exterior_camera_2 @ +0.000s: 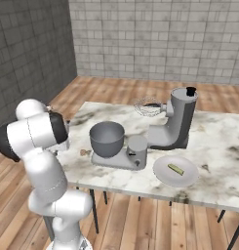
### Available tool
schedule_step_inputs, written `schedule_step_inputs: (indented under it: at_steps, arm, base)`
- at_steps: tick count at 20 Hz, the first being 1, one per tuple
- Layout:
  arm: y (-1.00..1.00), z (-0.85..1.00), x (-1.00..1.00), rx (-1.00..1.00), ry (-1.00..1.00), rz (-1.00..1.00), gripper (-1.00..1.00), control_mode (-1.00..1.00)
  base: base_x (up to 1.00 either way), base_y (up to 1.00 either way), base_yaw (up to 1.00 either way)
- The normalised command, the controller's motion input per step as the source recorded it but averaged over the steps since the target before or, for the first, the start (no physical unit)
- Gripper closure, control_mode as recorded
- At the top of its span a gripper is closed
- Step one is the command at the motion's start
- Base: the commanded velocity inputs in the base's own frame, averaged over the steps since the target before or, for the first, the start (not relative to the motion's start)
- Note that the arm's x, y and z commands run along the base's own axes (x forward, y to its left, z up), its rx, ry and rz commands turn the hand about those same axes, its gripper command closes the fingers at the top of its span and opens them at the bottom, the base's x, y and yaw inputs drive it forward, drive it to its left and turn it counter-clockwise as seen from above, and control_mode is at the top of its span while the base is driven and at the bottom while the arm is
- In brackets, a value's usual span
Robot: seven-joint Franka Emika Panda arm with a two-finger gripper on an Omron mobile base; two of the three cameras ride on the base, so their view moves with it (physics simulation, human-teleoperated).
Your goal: Add butter and sugar cubes to the stand mixer bowl and then turn on the stand mixer to begin making frosting.
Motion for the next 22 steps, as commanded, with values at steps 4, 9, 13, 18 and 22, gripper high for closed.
schedule_step_inputs:
  at_steps: [4, 9, 13, 18, 22]
  arm:
    - [-0.13, 1.00, -0.48, 0.08, -0.18, 0.00, 1.00, -1.00]
    - [-0.32, 1.00, -0.30, 0.07, -0.12, 0.00, 1.00, -1.00]
    - [-0.47, 0.85, -0.02, 0.02, -0.08, -0.02, 1.00, -1.00]
    - [-0.61, 0.82, 0.00, 0.02, -0.07, -0.02, 1.00, -1.00]
    - [-0.61, 0.68, 0.01, 0.00, -0.01, -0.05, 1.00, -1.00]
  base:
    - [0.00, 0.00, 0.00]
    - [0.00, 0.00, 0.00]
    - [0.00, 0.00, 0.00]
    - [0.00, 0.00, 0.00]
    - [0.00, 0.00, 0.00]
